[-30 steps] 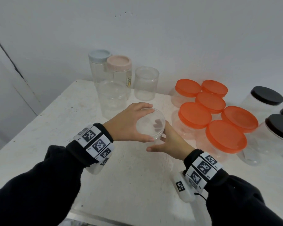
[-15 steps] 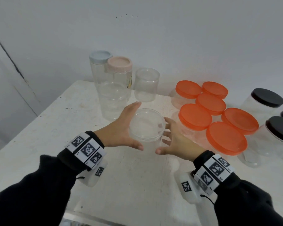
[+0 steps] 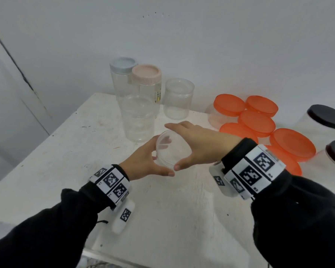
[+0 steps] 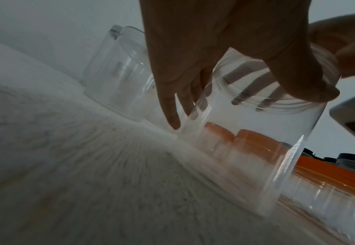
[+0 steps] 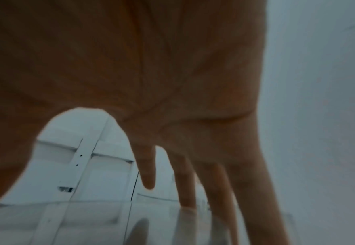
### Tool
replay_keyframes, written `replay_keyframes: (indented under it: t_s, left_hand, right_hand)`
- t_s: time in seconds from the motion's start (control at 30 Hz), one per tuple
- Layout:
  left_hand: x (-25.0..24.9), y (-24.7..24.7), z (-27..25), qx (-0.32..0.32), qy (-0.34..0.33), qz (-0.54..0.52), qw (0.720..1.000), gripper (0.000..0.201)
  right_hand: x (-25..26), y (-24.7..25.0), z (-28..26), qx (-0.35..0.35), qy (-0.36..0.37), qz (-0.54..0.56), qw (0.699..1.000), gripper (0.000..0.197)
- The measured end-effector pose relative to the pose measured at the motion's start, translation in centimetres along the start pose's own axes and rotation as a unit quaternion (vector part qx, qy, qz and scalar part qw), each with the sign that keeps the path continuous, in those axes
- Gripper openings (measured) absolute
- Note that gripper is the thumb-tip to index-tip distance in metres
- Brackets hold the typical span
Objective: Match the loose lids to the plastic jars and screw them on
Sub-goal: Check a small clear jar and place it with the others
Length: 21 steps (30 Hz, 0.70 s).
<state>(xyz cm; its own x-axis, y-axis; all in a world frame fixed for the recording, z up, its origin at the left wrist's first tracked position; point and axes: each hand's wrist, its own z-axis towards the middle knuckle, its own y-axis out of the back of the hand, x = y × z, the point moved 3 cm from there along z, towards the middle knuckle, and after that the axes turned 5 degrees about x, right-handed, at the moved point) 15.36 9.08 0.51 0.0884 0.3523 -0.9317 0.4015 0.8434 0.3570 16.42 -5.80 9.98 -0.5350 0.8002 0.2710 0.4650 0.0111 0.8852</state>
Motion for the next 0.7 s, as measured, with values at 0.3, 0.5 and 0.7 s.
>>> replay_keyframes:
  t_s: [0.3, 0.5, 0.7]
  left_hand:
    - [0.0, 0.2, -0.1, -0.014, 0.008, 0.017, 1.000, 0.093]
    - [-0.1, 0.3, -0.1, -0.019, 0.004, 0.020, 1.000, 0.088]
    - [0.1, 0.1, -0.2, -0.008, 0.010, 0.007, 1.000, 0.108]
  right_hand:
    - [2.7, 0.4, 1.0, 0.070, -0.053, -0.135, 0.987, 0.096]
    - [2.4, 0.9, 0.8, 0.085, -0.024, -0.115, 0.989, 0.091]
    - [2.5, 0.2, 1.1, -0.008, -0.111, -0.143, 0.984, 0.080]
